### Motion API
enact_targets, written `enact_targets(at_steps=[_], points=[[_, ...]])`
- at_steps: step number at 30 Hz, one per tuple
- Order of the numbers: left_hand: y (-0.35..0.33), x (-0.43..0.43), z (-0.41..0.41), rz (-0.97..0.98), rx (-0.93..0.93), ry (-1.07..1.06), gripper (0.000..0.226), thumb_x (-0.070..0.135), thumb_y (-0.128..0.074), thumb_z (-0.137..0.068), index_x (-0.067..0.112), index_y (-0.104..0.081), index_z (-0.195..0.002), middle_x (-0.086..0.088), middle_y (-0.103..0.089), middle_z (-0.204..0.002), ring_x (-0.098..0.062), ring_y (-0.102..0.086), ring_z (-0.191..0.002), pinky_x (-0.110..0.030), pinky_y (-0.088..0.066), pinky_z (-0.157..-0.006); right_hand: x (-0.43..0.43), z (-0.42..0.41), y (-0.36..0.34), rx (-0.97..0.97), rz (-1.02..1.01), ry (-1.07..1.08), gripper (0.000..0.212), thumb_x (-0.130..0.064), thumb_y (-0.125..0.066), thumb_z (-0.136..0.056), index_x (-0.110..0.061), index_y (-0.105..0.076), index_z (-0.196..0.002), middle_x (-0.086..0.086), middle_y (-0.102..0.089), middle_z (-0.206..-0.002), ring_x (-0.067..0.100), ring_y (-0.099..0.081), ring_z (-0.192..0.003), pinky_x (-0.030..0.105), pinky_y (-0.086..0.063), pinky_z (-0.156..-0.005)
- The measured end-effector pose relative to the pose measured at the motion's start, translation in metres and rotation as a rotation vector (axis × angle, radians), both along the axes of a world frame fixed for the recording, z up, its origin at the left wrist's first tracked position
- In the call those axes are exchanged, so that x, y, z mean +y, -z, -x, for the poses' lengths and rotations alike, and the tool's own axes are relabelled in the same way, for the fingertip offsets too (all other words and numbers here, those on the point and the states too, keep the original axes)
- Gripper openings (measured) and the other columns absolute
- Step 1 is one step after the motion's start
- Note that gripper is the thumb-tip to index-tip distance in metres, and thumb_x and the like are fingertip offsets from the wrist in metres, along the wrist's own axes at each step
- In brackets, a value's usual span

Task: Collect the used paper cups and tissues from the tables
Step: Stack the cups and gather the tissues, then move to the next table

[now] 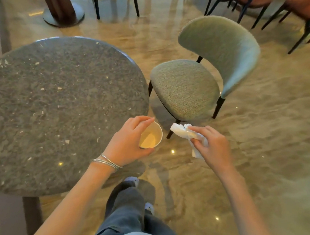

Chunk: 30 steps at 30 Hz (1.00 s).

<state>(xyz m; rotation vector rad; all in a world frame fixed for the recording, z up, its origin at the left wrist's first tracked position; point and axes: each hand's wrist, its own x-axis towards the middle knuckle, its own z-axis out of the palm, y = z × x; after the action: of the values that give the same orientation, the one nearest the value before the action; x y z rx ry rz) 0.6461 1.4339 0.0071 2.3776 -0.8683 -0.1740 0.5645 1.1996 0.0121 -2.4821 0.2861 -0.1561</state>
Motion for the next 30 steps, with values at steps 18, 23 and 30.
enact_targets(at_steps=[18,23,30], points=[[-0.006,-0.227,-0.111,-0.014,0.002,0.236,0.081,0.04,-0.076,-0.069,0.016,-0.041,-0.137,-0.001,-0.045,-0.133,-0.021,-0.039,-0.12,-0.035,-0.04,-0.095,-0.199,-0.05,-0.002,0.032,0.0,0.238,0.032,-0.016,-0.066,-0.08,-0.031,-0.065,-0.109,-0.008,-0.062,-0.092,0.019,-0.059,-0.084,0.035,-0.046,-0.066],[-0.015,-0.291,-0.144,-0.007,-0.016,0.295,0.08,0.042,-0.075,-0.068,0.018,-0.041,-0.137,0.002,-0.044,-0.134,-0.02,-0.038,-0.119,-0.035,-0.04,-0.093,-0.255,-0.075,-0.011,-0.063,-0.011,0.32,0.033,-0.016,-0.068,-0.079,-0.029,-0.065,-0.109,-0.002,-0.066,-0.098,0.02,-0.062,-0.084,0.042,-0.051,-0.07],[-0.01,-0.358,-0.165,-0.036,-0.028,0.362,0.077,0.04,-0.076,-0.069,0.015,-0.044,-0.134,0.001,-0.045,-0.133,-0.02,-0.04,-0.118,-0.03,-0.039,-0.089,-0.312,-0.091,0.005,-0.006,-0.009,0.364,0.031,-0.018,-0.067,-0.08,-0.029,-0.065,-0.11,-0.002,-0.066,-0.097,0.02,-0.061,-0.083,0.041,-0.051,-0.067]])
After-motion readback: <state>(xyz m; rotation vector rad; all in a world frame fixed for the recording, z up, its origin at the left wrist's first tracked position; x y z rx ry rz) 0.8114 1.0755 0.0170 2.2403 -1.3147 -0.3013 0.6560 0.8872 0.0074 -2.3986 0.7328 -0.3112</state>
